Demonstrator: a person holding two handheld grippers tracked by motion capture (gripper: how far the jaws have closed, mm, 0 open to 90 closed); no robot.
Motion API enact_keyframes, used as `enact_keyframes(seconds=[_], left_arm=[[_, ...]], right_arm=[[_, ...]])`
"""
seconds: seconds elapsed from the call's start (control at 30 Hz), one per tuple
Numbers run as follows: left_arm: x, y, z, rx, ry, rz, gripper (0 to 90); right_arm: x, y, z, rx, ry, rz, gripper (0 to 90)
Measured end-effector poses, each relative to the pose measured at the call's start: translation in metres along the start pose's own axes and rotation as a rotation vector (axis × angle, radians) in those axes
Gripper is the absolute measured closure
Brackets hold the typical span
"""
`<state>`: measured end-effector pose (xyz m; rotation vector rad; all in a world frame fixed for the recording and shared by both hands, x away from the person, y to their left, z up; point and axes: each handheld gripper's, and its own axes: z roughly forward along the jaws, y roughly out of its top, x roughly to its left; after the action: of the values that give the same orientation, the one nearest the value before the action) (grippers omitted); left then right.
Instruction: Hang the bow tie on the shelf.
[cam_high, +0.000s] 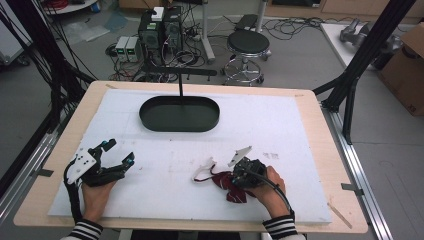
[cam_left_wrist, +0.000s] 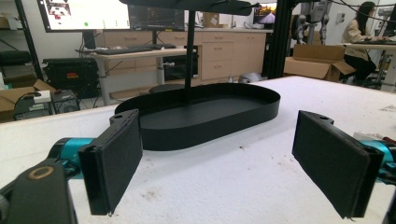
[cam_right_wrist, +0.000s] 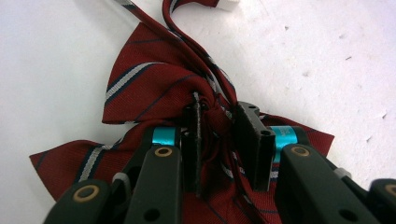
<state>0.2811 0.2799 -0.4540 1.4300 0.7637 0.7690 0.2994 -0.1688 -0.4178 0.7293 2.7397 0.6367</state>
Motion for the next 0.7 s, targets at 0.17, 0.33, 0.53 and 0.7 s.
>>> enact_keyframes(seconds=[0.17,0.33,0.53,0.7], left_arm=[[0.0,0.0,0.0,0.0,0.0,0.0,16.4],[0.0,0.0,0.0,0.0,0.001,0.0,16.5],[0.0,0.0,0.0,-0.001,0.0,-0.001,16.5],[0.0,0.0,0.0,-0.001,0.0,-0.001,16.4]], right_arm=[[0.001,0.0,-0.001,-0.012,-0.013,-0.001,73.0],[0.001,-0.001,-0.002,-0.036,-0.021,-0.001,73.4],[0.002,0.0,-0.007,-0.09,-0.043,0.001,73.4],[0.003,0.002,-0.012,-0.144,-0.073,0.003,73.4]])
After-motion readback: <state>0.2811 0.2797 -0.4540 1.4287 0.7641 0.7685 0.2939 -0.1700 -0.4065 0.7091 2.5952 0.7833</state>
